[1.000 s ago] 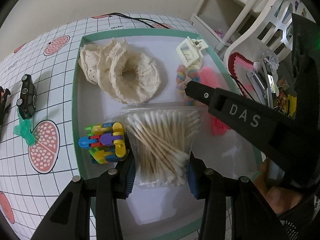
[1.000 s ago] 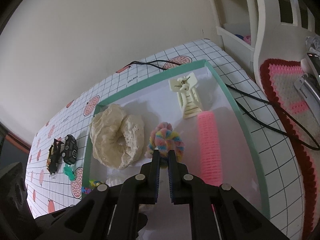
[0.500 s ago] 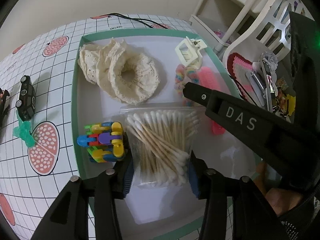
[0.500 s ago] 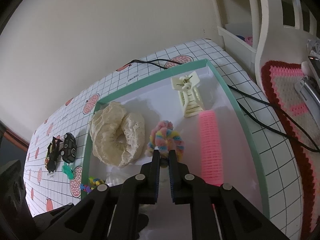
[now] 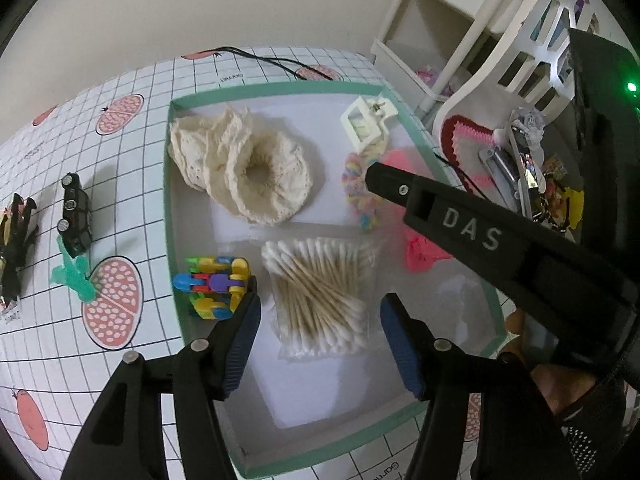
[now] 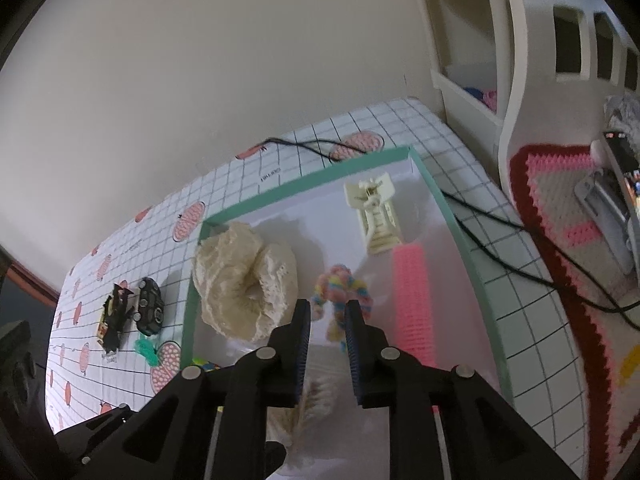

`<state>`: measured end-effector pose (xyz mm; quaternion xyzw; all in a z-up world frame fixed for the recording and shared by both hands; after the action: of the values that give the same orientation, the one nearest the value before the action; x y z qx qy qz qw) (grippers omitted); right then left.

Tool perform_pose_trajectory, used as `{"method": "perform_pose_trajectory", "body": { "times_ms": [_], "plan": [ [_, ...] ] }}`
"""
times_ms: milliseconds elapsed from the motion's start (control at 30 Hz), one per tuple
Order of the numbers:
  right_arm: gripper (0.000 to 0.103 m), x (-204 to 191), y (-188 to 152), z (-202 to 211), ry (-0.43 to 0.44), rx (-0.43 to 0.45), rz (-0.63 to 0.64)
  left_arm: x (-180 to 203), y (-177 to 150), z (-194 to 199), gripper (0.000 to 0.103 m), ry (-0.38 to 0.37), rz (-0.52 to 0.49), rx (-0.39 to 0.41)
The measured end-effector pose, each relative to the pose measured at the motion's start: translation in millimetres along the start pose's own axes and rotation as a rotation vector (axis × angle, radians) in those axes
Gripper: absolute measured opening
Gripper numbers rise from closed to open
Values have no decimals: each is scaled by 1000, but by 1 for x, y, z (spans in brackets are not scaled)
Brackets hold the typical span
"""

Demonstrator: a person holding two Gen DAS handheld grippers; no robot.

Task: Organize objects
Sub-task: 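Open the left tool to drop the swab bag while the right tool releases the ring, then move both tools back over the tablecloth toward the snack packet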

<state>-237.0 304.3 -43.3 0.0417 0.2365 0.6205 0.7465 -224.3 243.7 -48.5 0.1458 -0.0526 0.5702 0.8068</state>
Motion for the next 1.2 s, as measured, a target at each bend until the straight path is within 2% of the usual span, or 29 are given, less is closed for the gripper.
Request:
{"method": "perform_pose_trajectory", "body": {
  "times_ms": [200,400,433,500,567,633,667,700,833,900,1133,1200],
  "plan": [
    [20,-2,5,12,0,31,9,-19,-19,23,63,10,27,60],
    [21,-3,0,3,-9,5,21,-47,-13,24,65,51,115,82],
    [23,-4,0,2,-14,4,28,-52,-12,22,65,53,129,81],
    [36,-6,-1,2,-23,8,43,-61,-10,21,65,59,158,86],
    [38,-7,0,2,-24,13,53,-67,-10,22,67,70,172,94],
    [39,-7,0,1,-28,15,54,-74,-9,25,79,92,186,109],
    [43,-7,0,1,-30,16,54,-77,-9,26,88,102,196,120],
    [50,-7,0,0,-30,17,53,-80,-8,28,90,108,203,129],
    [62,-7,0,-1,-32,24,55,-93,-9,33,91,144,240,164],
    [69,-7,1,0,-32,33,53,-101,-8,36,102,156,262,182],
    [83,-7,3,-1,-18,44,50,-115,-10,36,103,176,304,201],
    [94,-7,4,-2,-15,46,49,-116,-10,34,103,169,308,201]
  ]
}}
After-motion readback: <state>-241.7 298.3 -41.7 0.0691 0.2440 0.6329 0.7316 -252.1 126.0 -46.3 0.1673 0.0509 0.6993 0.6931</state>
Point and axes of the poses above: each gripper's, at about its wrist camera, not at the fingertips, and z roughly against the way its jaws point, x to its right, y to its top, the point moved 10 cm from there along -z, roughly the way its jaws point, and after that the axes turned 13 degrees about -x, right-handed, at the moved point
